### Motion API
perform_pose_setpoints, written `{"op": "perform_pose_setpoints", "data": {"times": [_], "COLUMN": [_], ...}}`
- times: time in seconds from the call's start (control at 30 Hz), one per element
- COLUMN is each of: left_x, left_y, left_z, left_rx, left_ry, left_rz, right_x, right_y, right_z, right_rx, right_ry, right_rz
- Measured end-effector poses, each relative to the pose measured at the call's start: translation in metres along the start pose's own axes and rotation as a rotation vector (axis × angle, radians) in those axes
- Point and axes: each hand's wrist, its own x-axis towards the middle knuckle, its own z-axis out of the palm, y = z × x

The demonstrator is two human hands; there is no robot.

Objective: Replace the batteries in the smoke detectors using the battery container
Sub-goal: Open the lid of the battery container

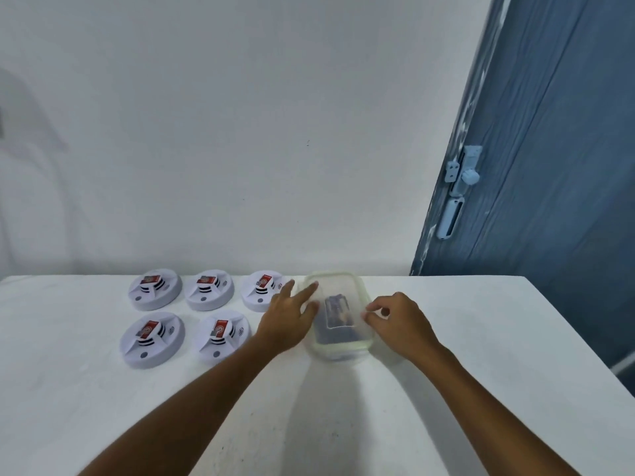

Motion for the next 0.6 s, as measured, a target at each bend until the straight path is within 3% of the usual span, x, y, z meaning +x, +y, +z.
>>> {"op": "perform_pose_setpoints", "data": {"times": [0.1, 0.2, 0.27, 0.6], "left_x": [0.007, 0.002, 0.002, 0.009], "left_y": [0.008, 0.012, 0.013, 0.009], "left_z": [-0.006, -0.013, -0.017, -0.029], "left_rx": [-0.316, -0.557, -0.665, -0.686], "left_ry": [0.006, -0.025, -0.031, -0.015], "left_rz": [-0.179, -0.383, -0.429, -0.447], "right_x": [0.006, 0.011, 0.01, 0.009], "right_y": [0.004, 0.003, 0.0, -0.003], "right_z": [0.003, 0.007, 0.008, 0.025], "right_rx": [0.255, 0.689, 0.832, 1.035], "right_ry": [0.029, -0.153, -0.211, -0.164], "right_rz": [0.121, 0.38, 0.426, 0.464]}}
